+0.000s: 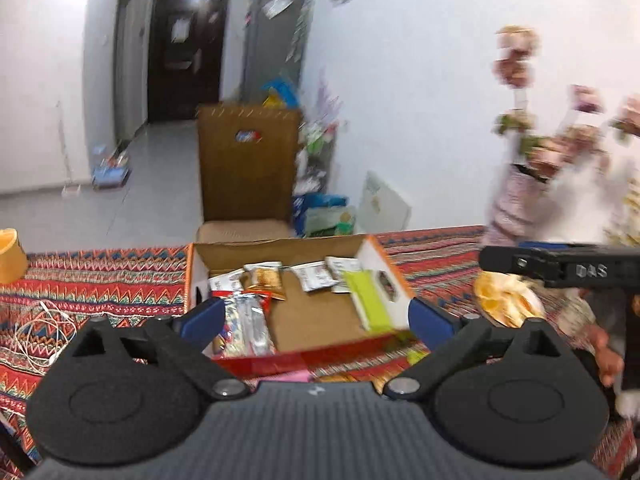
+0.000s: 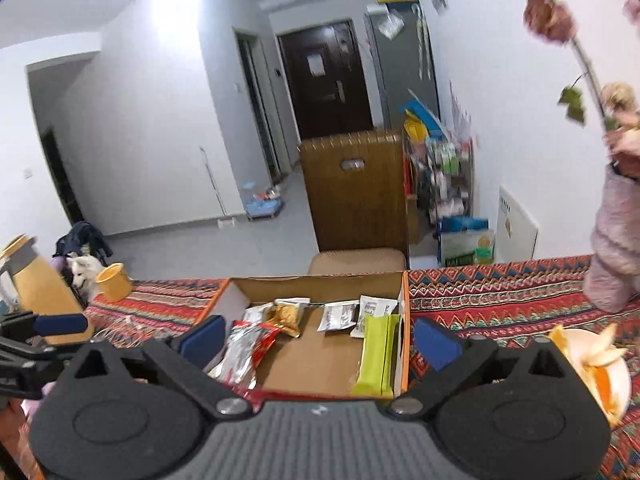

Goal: Organize snacks
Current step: 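Return both tools to the snack pile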

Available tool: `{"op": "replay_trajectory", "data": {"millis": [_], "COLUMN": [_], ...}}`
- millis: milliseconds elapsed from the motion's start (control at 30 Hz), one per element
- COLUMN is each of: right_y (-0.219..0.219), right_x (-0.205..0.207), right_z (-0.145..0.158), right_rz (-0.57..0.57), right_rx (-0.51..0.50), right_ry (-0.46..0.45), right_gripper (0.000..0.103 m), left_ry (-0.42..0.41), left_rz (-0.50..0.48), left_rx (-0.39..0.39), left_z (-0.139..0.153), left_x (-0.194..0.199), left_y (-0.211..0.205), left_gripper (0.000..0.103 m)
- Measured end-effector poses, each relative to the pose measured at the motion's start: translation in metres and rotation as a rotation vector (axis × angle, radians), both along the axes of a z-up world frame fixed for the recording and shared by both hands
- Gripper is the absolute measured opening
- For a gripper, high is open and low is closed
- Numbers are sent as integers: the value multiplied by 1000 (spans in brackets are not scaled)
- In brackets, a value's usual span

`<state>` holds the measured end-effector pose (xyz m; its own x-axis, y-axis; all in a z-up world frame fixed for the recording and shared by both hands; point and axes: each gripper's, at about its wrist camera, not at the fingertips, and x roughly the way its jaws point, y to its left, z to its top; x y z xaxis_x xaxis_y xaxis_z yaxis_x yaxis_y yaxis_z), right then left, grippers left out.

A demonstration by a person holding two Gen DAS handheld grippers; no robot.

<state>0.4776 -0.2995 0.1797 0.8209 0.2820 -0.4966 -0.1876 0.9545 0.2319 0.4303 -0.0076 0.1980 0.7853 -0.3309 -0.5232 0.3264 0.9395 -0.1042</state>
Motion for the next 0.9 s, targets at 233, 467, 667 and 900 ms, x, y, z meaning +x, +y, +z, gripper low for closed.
{"op": "replay_trajectory", "data": {"millis": [233,467,667,900], "right_y": [-5,2,15,24], "right_x": [-122,-231,-303,-336], "right_z": [-5,-55,-109,-178], "right_rz": [26,1,-49,-171], "right_rx": [15,-28,-84,-102], "right_ry": [-113,-220,-284,-230], "right_gripper": [103,103,103,103], "left_ry": [-130,-189,-167,-154], "left_rz": [-49,-5,60,99], "left_rx": [-18,-63,-70,54], "left_z": [-17,-67,-121,-173], "left_x": [-128,-212,-265,-285], "left_y": [-1,3,9,-1], "left_gripper": [103,103,103,103]}}
